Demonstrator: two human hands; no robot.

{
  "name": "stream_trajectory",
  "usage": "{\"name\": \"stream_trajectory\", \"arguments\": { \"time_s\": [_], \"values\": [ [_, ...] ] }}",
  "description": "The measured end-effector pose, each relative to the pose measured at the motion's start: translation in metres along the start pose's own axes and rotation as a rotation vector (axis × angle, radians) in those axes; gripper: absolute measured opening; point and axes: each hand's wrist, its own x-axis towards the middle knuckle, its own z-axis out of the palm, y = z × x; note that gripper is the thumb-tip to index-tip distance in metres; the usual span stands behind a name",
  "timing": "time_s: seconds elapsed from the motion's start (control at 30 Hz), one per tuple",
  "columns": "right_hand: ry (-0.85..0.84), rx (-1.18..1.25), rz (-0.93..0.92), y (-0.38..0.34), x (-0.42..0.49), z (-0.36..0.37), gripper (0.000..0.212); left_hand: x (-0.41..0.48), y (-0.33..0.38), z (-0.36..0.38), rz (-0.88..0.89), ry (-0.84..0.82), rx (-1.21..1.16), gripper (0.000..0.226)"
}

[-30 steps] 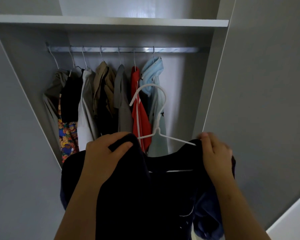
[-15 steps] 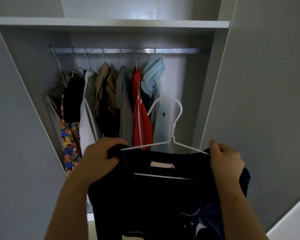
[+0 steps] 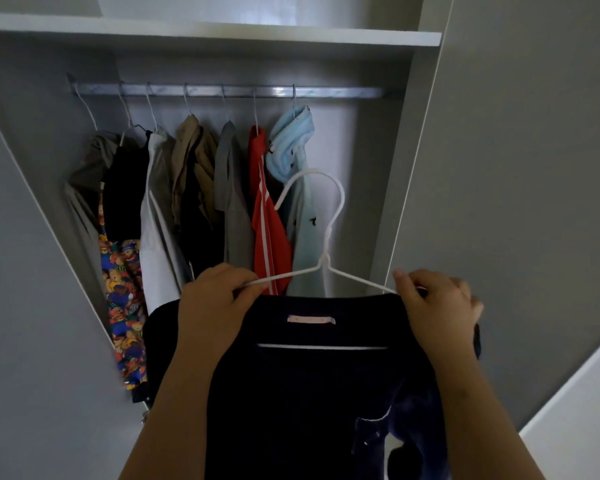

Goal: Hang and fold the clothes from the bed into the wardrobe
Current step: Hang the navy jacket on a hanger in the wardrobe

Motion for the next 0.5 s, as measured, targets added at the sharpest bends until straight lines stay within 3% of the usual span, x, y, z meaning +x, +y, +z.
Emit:
{"name": "stream_trajectory", "arguments": {
  "time_s": [0.07, 0.13, 0.27, 0.4, 0.5],
  "values": [
    [-0.141, 0.032, -0.176, -0.011, -0.004, 0.004, 0.045, -0.001, 0.004, 0.006, 0.008, -0.025, -0.034, 0.006],
    [-0.268, 0.092, -0.219, -0.019, -0.006, 0.007, 0.049, 0.000, 0.006, 0.011, 0.034, -0.042, -0.037, 0.005],
    [-0.407, 0.148, -0.059, -0.011, -0.002, 0.006, 0.055, -0.002, 0.008, 0.017, 0.020, -0.078, -0.050, 0.010],
    [-0.519, 0.219, 0.036, -0.001, -0.003, 0.008, 0.058, -0.005, 0.008, 0.024, -0.121, -0.253, -0.053, 0.003],
    [-0.572, 0.188, 0.134, 0.009, -0.005, 0.010, 0.057, -0.007, 0.008, 0.028, -0.227, -0.323, -0.150, 0.019]
  ]
}}
